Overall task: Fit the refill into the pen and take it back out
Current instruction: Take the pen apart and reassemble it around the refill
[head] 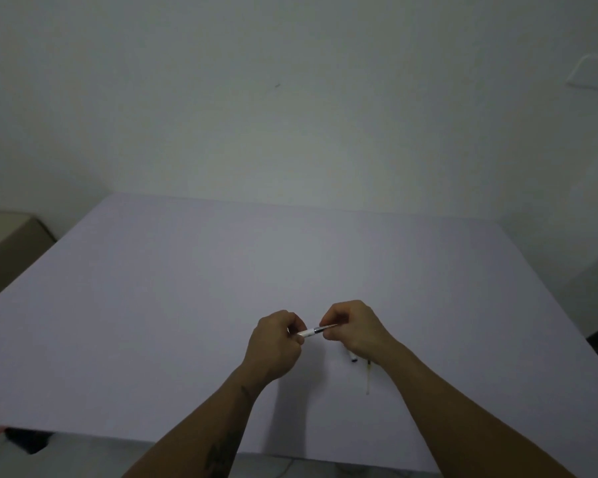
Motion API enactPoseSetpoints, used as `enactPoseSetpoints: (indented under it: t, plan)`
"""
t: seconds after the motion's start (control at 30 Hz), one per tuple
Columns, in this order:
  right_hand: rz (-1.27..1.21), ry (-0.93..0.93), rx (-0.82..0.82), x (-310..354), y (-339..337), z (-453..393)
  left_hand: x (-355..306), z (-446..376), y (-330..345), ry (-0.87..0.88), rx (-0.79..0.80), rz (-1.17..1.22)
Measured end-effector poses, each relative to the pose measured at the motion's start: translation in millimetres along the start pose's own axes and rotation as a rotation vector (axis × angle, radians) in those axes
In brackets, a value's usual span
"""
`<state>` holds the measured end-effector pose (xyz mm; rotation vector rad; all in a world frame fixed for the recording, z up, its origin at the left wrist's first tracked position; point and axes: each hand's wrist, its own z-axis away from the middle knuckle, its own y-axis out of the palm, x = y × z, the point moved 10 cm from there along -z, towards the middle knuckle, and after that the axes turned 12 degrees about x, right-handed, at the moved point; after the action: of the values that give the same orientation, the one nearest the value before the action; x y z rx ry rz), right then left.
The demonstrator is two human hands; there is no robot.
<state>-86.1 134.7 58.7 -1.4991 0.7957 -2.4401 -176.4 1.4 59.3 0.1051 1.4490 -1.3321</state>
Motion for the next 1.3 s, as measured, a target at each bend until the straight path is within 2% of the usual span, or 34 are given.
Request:
enactPoseSetpoints:
  t: [0.17,0.53,0.67,0.8,1.17,1.3]
  plan:
    - [0.084,-0.016,0.006,2.0,5.5,1.8,3.8,0.6,0.1,-0.01,0.004,0.01]
    - [0.062,-0.061,-0.079,4.5,2.4,6.5,3.4,-0.9,-0.9,-0.006,0.003,-0.006]
    - [0.146,-0.075,-0.064,5.0,5.7,5.7,3.9,-2.0,-3.3,-0.001,0.003,-0.008]
    - [0.095,-0.082,-0.03,7.3,7.5,7.4,2.8,-1.5,-3.3,0.008,0.008,-0.027]
    - [0.222,-0.069,-0.027,9.8,10.0,-0.4,0.9,-2.8,-5.0,0.016,0.013,-0.042]
    - [0.191,-0.06,-0.011,7.2,13.0,0.4,2.6,-1.9,-4.4,0.011,0.009,-0.042]
